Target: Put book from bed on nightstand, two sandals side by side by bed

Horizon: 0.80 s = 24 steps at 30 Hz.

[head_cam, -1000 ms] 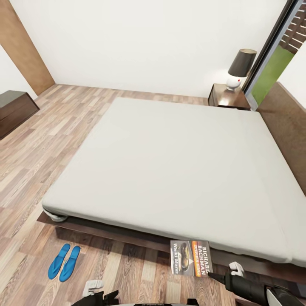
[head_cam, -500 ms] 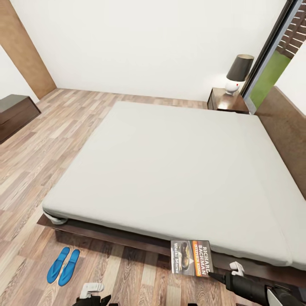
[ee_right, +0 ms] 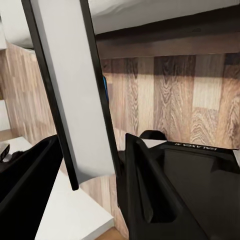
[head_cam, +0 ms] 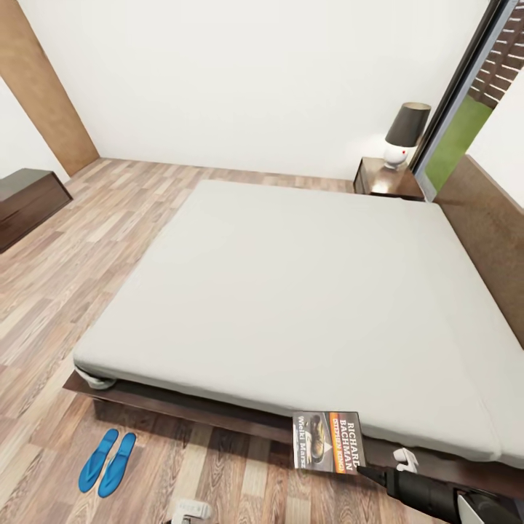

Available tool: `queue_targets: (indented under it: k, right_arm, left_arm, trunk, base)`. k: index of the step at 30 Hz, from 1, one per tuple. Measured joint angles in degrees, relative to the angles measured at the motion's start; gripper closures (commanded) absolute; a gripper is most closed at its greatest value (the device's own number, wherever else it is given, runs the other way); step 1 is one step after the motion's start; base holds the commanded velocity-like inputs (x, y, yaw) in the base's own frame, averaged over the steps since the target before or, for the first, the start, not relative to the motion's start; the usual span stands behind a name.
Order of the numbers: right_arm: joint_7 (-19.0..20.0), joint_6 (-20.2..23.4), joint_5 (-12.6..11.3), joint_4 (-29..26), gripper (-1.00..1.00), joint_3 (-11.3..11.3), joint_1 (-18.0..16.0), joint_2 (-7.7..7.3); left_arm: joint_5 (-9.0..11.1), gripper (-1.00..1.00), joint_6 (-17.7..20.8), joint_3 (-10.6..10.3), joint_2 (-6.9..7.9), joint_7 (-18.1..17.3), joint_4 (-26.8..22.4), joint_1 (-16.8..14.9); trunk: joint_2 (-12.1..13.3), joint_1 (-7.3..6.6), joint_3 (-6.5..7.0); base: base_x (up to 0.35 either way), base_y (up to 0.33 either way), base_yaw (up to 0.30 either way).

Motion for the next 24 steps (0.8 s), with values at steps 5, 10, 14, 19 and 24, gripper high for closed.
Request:
queue_targets:
  k: [5,10,14,19,24]
  right_arm:
    - [-0.2,-0.4,0.0,0.0,1.0,0.0,0.0,0.0]
    - [-0.1,-0.5,0.0,0.0,1.0,0.0,0.0,-0.03]
    - [0.0,-0.5,0.0,0.0,1.0,-0.1,0.0,-0.08]
    - [0.0,-0.5,0.0,0.0,1.0,-0.1,0.0,-0.09]
    - [0.0,-0.5,0.0,0.0,1.0,-0.1,0.0,-0.09]
  left_arm:
    - [0.1,-1.0,-0.5,-1.8,-0.22,0.5,0.2,0.0]
    - [0.1,-1.0,-0.5,-2.0,-0.25,0.6,0.2,0.0]
    - [0.1,-1.0,-0.5,-2.0,-0.2,0.6,0.3,0.0]
    - [0.1,-1.0,-0.6,-1.9,-0.17,0.6,0.3,0.0]
    - [0.1,-1.0,-0.5,-1.9,-0.17,0.6,0.3,0.0]
  trunk:
    - [0.0,0.0,0.46]
    - [0.0,0.0,0.93]
    - [0.0,0.0,1.3]
    - [0.0,0.0,1.76]
    - [0.0,0.0,2.22]
  base:
    - [0.0,0.0,0.0]
    - [0.0,0.0,0.0]
    - [0.0,0.0,0.0]
    - [0.0,0.0,0.0]
    - [0.0,0.0,0.0]
